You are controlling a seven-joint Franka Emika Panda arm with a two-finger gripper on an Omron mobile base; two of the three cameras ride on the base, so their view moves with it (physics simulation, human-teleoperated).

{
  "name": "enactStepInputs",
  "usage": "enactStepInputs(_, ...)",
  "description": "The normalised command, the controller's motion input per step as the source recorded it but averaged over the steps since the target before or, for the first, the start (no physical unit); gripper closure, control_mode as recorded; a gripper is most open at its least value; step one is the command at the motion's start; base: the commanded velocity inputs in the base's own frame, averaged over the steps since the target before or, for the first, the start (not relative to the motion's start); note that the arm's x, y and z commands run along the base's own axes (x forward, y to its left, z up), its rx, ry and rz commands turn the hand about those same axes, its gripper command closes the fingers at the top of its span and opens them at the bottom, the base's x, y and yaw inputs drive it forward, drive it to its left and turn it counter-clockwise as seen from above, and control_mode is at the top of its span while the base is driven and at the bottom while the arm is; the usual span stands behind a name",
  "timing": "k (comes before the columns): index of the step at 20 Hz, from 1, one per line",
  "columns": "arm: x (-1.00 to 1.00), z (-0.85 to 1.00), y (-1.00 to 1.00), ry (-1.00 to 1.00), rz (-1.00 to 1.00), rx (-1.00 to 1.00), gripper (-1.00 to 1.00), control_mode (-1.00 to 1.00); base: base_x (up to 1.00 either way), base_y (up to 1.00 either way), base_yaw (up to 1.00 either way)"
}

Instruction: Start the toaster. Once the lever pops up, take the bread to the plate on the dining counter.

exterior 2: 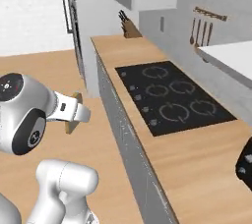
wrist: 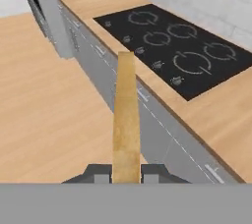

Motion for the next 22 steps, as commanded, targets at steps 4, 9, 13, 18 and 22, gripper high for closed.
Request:
enactStepInputs(4, 0.00, 0.00, 0.00, 0.00, 0.00, 0.00, 1.00, 1.00, -0.22, 0.00, 1.00)
enactStepInputs(9, 0.00, 0.00, 0.00, 0.00, 0.00, 0.00, 1.00, 1.00, -0.22, 0.00, 1.00)
enactStepInputs(13, 0.00, 0.00, 0.00, 0.00, 0.00, 0.00, 1.00, 1.00, -0.19, 0.00, 1.00)
enactStepInputs(18, 0.00, 0.00, 0.00, 0.00, 0.00, 0.00, 1.00, 1.00, -0.04, 0.00, 1.00)
enactStepInputs(22, 0.00, 0.00, 0.00, 0.00, 0.00, 0.00, 1.00, 1.00, -0.04, 0.22, 1.00)
